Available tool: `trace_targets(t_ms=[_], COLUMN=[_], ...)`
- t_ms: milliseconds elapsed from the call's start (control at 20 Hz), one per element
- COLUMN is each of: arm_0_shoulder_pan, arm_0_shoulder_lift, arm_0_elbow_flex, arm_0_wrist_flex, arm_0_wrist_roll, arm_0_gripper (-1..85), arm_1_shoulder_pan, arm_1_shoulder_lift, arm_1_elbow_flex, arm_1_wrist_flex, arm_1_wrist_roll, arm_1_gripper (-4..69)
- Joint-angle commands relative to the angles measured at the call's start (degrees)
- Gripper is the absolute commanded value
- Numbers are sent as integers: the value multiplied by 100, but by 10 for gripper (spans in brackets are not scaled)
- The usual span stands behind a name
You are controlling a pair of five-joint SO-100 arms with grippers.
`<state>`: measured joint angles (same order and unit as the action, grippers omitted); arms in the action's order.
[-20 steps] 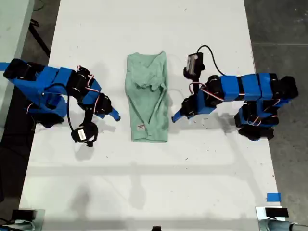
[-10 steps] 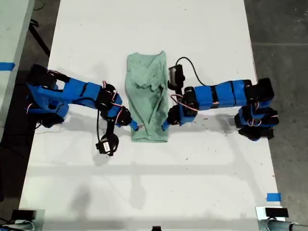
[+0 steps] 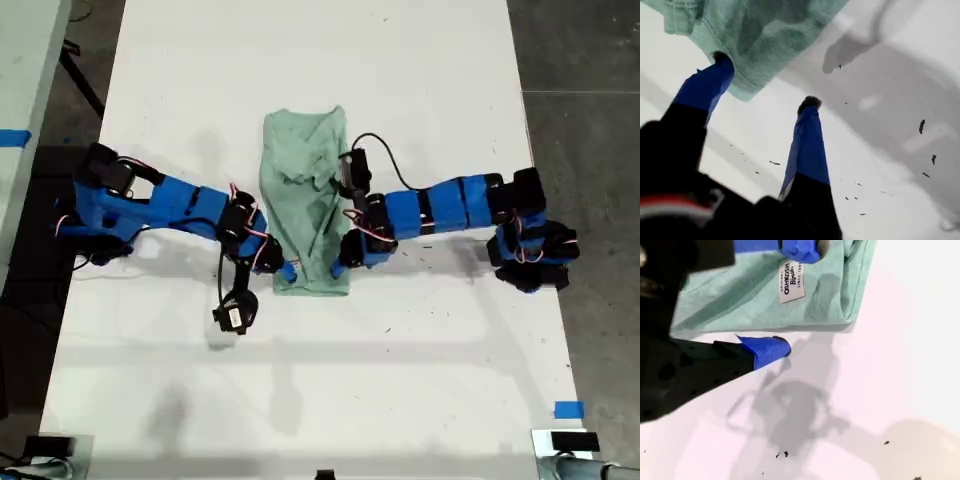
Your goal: Fold t-shirt
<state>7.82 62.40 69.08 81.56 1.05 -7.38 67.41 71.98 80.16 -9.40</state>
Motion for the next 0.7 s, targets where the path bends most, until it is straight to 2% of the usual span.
trace_targets(t_ms=[0, 300, 400, 650], arm_0_shoulder_pan=[-62, -334, -466, -589], arm_0_shoulder_lift=[0, -527, -791, -1635], arm_0_elbow_flex=[-475, -650, -817, -1424], arm_0_wrist_flex=[-132, -352, -308, 97], arm_0_wrist_roll=[26, 44, 44, -26], arm_0_gripper=[311, 304, 277, 76], arm_1_shoulder_pan=[-35, 88, 88, 62], arm_1_shoulder_lift=[9, -510, -791, -1371], arm_1_elbow_flex=[-422, -475, -686, -1239], arm_1_wrist_flex=[-334, -765, -782, -712], arm_1_wrist_roll=[-44, -246, -281, -308], arm_1_gripper=[312, 312, 308, 282])
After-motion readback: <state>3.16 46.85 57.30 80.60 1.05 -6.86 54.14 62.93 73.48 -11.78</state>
